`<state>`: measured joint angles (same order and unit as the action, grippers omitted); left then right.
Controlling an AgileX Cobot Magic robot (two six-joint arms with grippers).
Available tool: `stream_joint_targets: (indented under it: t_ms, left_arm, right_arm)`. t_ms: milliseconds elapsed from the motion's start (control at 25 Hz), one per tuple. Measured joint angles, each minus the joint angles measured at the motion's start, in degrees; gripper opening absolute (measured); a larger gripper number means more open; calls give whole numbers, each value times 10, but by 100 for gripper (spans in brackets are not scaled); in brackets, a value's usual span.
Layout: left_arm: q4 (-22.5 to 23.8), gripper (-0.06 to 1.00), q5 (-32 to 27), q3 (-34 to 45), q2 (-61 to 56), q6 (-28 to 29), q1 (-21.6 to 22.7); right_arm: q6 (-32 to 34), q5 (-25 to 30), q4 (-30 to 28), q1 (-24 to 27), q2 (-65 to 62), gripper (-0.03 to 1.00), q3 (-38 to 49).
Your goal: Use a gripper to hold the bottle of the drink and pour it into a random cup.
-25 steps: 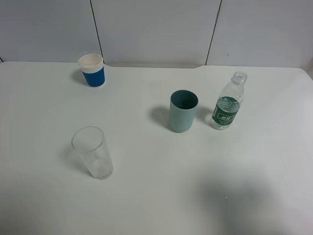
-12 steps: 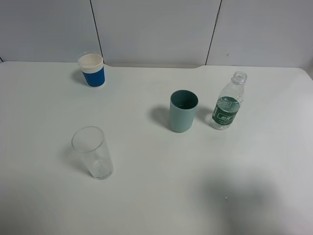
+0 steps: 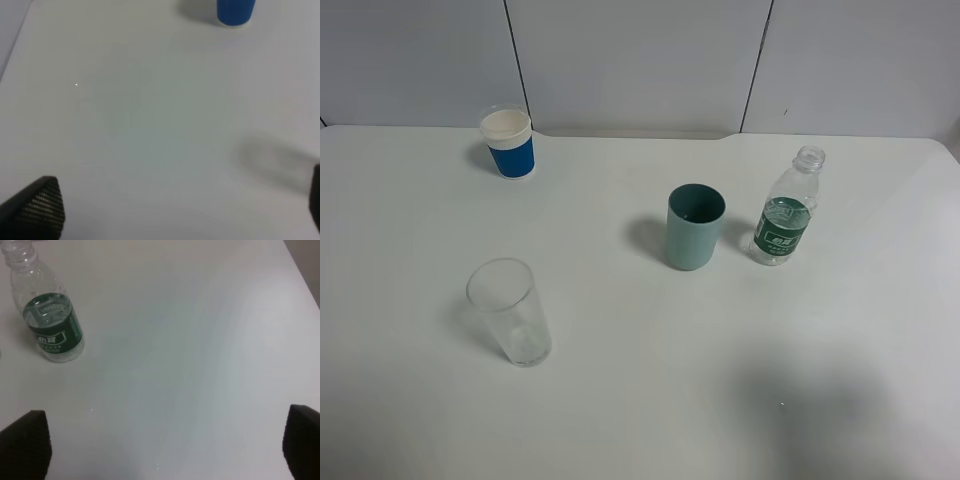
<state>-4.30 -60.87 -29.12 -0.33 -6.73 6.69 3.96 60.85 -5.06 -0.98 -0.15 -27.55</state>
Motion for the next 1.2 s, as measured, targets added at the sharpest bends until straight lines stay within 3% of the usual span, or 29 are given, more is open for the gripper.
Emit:
stream_joint_targets:
  t_ms: [1200]
  left_arm:
    - [0, 99, 0, 0, 0, 0, 0]
  right_arm:
    - [2, 0, 0, 0, 0, 91, 0]
